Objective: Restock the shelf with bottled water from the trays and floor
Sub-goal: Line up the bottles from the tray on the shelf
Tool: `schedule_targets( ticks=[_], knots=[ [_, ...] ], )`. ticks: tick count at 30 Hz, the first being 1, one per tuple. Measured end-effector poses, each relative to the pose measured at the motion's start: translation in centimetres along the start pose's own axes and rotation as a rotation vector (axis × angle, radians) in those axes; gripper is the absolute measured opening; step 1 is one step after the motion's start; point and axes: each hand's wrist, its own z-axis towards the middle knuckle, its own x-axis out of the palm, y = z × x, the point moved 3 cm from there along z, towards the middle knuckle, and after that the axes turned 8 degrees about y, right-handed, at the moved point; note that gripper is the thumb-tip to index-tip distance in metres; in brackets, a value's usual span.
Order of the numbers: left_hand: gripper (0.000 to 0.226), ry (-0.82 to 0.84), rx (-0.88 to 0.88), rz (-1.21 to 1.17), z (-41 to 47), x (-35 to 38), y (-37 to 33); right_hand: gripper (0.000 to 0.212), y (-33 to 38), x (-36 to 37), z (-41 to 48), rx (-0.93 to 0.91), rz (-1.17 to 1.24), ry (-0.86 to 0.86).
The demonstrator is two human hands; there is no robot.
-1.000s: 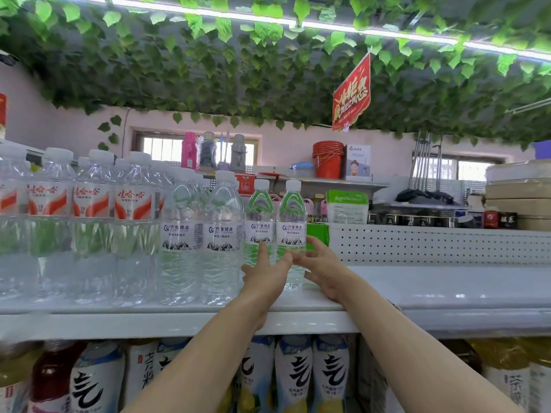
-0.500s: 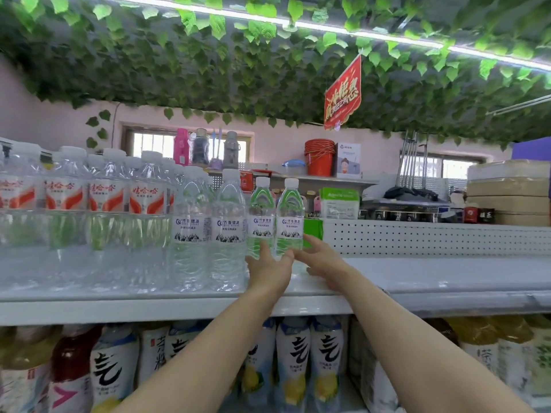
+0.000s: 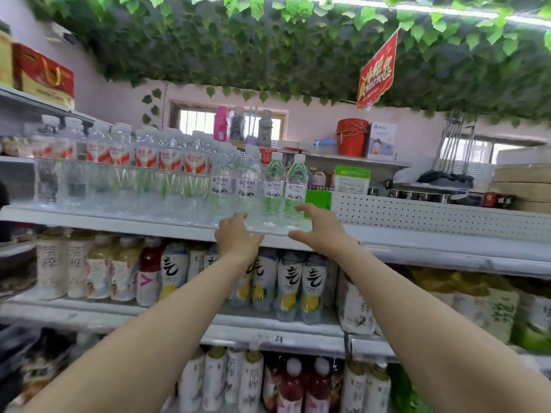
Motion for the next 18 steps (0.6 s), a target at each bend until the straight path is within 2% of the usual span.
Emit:
schedule_targets(
  ticks=[3, 10, 18],
  knots=[
    [0.055, -0.084, -0.042, 0.093, -4.4, -2.9, 2.1, 0.073, 3.1, 1.6, -2.9, -0.085, -0.115, 0.042],
    [0.045, -0.194, -0.187, 0.182, -12.2, -8.6, 8.6, 0.065, 10.3, 7.4, -7.6, -0.226, -0.089, 0.164],
    [0.046, -0.210, -0.356, 0.206, -16.0, -14.2, 17.7, 0.066, 17.7, 18.0, -9.2, -0.306, -0.041, 0.318]
  ],
)
